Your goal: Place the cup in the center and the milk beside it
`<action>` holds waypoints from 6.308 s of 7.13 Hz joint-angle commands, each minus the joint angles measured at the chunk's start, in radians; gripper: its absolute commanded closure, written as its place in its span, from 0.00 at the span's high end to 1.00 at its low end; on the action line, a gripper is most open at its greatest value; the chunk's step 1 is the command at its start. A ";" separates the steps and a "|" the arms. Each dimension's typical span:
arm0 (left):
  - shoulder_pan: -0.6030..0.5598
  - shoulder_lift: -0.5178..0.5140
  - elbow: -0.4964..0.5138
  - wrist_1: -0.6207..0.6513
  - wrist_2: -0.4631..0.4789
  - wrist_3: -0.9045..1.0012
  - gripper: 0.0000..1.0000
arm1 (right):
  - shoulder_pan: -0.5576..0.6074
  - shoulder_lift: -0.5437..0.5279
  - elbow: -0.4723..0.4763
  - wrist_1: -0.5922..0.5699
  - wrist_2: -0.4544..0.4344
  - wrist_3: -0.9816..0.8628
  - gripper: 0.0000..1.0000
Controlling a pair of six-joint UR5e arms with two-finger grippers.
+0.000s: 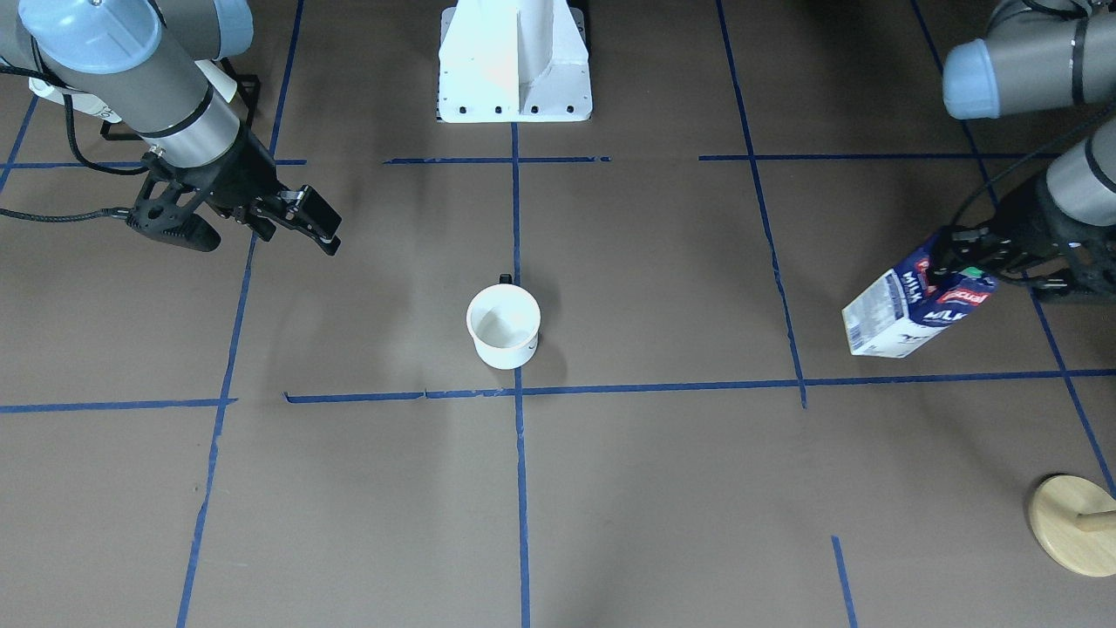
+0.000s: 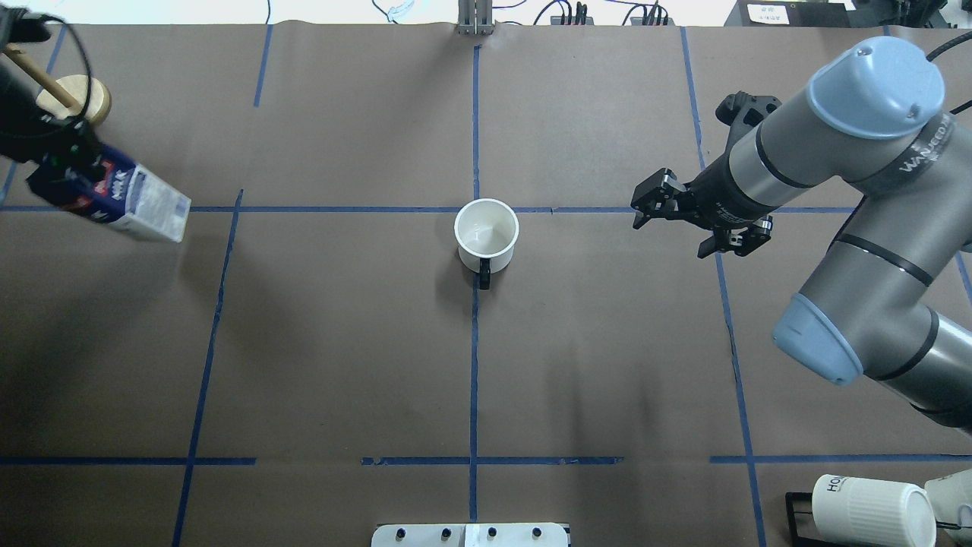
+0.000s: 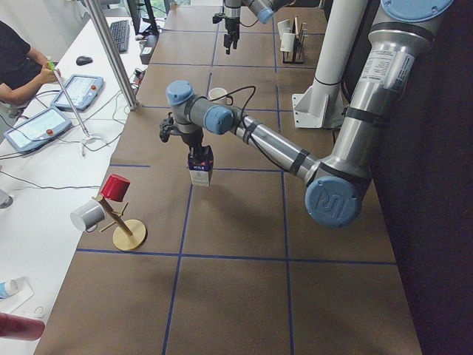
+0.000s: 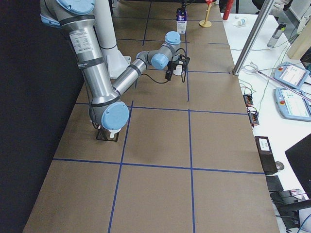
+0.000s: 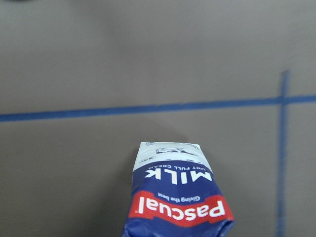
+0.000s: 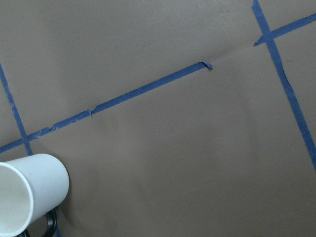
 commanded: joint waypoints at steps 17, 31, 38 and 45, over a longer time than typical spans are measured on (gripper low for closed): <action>0.354 -0.554 0.152 0.047 0.232 -0.508 1.00 | 0.063 -0.214 0.105 0.003 0.021 -0.171 1.00; -0.369 0.373 -0.056 0.084 -0.004 0.795 1.00 | 0.851 -0.475 -0.001 -0.390 0.201 -1.586 1.00; -0.377 0.436 -0.075 0.072 -0.031 0.743 1.00 | 0.846 -0.486 -0.013 -0.384 0.190 -1.587 1.00; -0.377 0.490 -0.102 0.072 -0.038 0.742 1.00 | 0.751 -0.466 -0.058 -0.378 0.187 -1.572 1.00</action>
